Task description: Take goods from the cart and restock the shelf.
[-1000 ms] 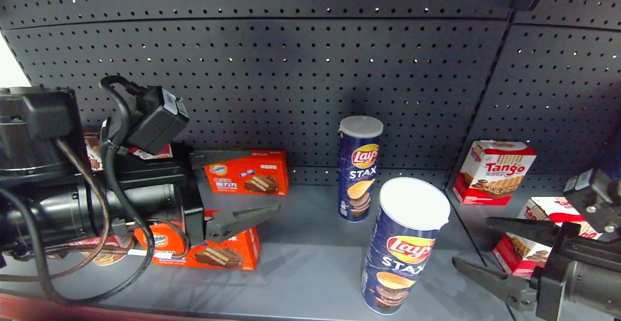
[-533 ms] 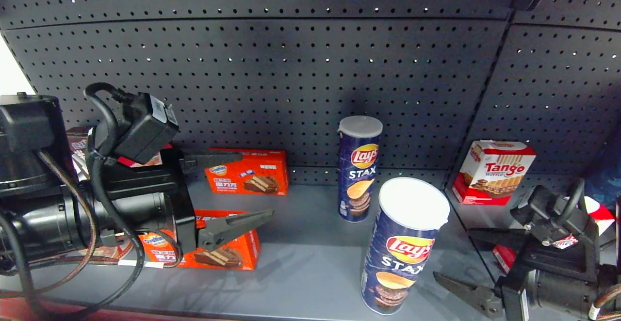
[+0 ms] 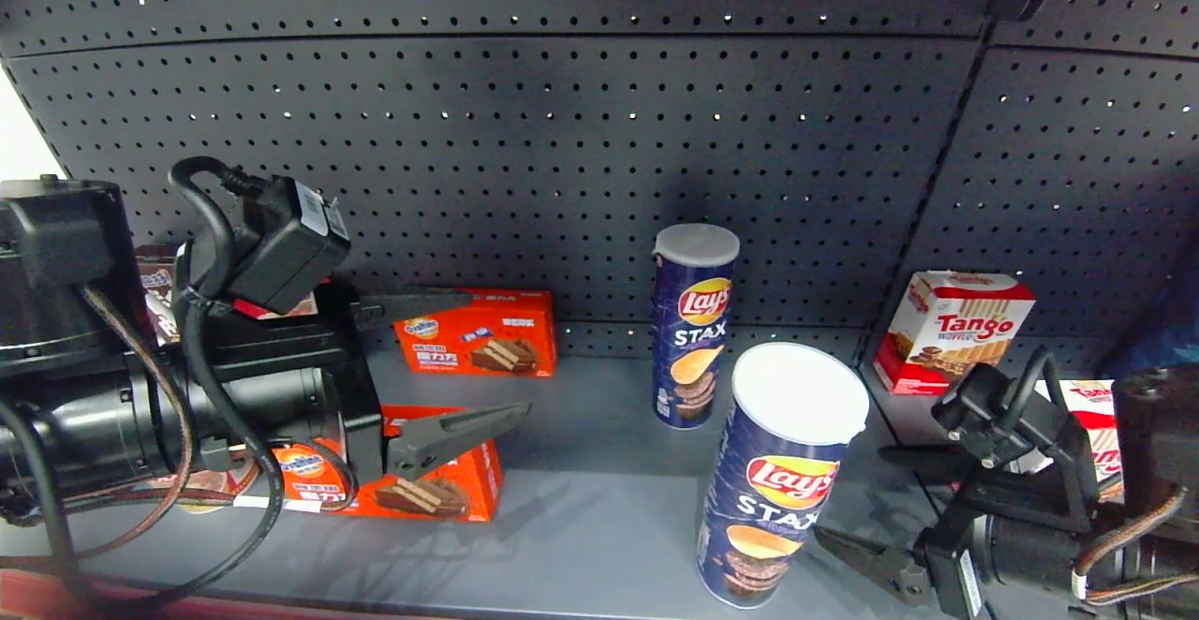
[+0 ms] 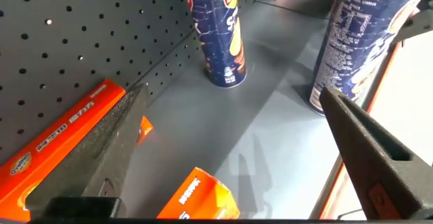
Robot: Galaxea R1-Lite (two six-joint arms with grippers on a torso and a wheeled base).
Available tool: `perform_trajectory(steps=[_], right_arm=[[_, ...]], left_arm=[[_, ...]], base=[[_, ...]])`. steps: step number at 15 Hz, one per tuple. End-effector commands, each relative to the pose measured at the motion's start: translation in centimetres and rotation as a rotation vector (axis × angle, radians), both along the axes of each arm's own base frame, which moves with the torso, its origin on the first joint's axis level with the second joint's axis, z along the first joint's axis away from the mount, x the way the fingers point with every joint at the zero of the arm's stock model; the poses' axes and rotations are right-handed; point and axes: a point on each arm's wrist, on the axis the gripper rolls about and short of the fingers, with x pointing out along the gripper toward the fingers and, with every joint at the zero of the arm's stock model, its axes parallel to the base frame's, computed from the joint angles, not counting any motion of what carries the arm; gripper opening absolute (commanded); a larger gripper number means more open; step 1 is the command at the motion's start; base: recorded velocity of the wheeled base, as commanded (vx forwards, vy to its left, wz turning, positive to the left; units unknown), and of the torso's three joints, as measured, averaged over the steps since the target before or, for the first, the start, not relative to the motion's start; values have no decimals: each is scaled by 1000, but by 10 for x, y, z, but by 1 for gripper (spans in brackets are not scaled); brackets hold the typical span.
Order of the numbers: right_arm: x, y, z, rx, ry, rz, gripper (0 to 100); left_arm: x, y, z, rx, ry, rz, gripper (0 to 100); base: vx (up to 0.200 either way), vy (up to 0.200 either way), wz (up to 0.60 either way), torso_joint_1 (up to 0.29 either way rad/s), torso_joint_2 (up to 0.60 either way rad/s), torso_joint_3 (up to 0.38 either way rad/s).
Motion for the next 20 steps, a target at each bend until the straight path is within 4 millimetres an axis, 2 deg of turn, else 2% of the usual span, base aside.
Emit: perform_trajectory(steps=[1,7,10,14,17,20], right_arm=[[5,4,-2,-8,12,2,100],[5,11,-3,-12,16,27,100],[-1,4,5,12,-17,13,100],[-7,-4,5,18,-26,0,100],[-6,-4,22,65,-94,-9,100],[-3,-15,37,91,-192,-124,100]], left_arm=[[5,-2,-4,9,13,-1,100],[4,-1,-6,12,20,-1,100],[3,-1,-8,14,24,-1,100],[3,-1,-7,13,21,-1,100],[3,-1,-7,11,24,1,100],[3,-1,-8,13,27,0,100]], base=[[0,0,0,0,0,0],[0,0,0,0,0,0],[0,0,0,0,0,0],[0,0,0,0,0,0],[0,0,0,0,0,0],[0,0,0,0,0,0]])
